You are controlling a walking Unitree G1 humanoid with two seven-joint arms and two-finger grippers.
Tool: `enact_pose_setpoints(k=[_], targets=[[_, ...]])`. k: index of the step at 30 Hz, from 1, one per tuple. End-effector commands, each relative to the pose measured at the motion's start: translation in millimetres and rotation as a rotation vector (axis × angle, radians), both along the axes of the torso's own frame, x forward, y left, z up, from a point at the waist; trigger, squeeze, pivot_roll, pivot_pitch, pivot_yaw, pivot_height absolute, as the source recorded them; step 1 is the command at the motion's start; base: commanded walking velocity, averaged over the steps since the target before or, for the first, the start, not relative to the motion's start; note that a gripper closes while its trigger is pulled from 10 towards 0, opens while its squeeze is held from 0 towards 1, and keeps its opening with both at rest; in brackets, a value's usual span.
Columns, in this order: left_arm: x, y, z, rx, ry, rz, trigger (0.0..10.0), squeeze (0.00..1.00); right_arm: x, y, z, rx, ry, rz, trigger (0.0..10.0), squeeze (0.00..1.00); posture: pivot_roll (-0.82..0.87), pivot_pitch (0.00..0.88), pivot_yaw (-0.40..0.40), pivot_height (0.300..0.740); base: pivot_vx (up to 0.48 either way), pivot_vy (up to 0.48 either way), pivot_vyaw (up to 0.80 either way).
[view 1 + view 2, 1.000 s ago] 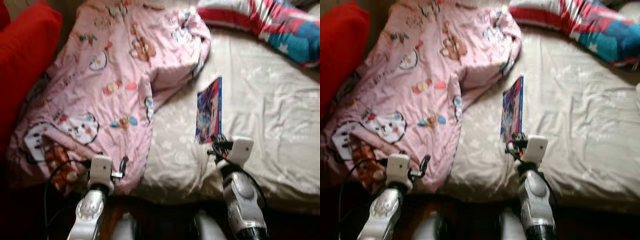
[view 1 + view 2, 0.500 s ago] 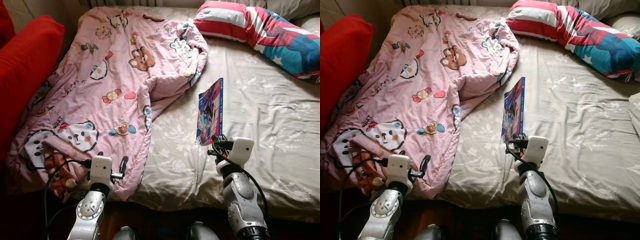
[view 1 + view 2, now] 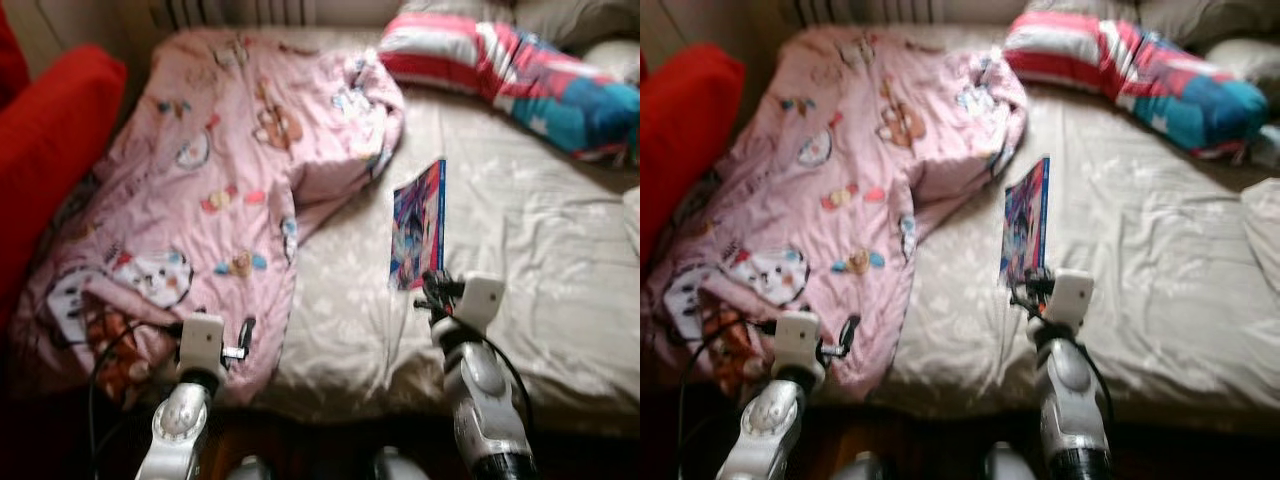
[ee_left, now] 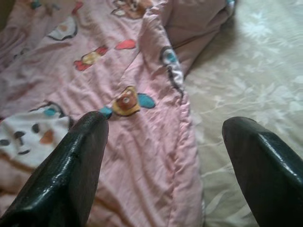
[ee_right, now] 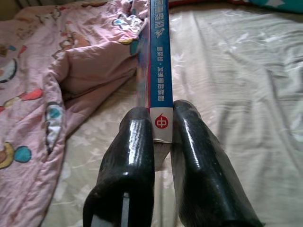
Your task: Clean up the room
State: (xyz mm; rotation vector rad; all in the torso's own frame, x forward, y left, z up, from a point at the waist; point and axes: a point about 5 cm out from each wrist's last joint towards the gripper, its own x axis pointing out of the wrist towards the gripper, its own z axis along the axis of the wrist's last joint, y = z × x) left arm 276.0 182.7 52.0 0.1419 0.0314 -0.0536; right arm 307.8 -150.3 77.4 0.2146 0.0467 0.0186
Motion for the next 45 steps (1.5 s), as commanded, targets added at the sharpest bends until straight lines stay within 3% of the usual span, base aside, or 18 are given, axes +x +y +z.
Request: enact_pose_setpoints(k=[1, 40, 45], targets=[[-4.9, 3.4, -6.5, 0.005, 0.026, 0.009, 10.0, 0.0, 1.6, 1.7, 6.8, 0.005, -0.035, -0.001, 10.0, 0.0, -0.01, 0.222, -0.001, 0.73, 0.0, -0.364, 0.0], [-4.4, 2.1, -5.7, 0.004, 0.016, 0.002, 10.0, 0.0, 2.3, 7.5, 3.8, 0.0, -0.018, 0.029, 10.0, 0.0, -0.01, 0.22, 0.004, 0.73, 0.0, -0.365, -0.08], [-4.6, 1.7, -5.5, 0.001, 0.016, 0.003, 10.0, 0.0, 2.2, 7.3, 3.2, 0.0, -0.015, 0.026, 10.0, 0.0, 0.0, 0.22, 0.003, 0.73, 0.0, 0.0, 0.0]])
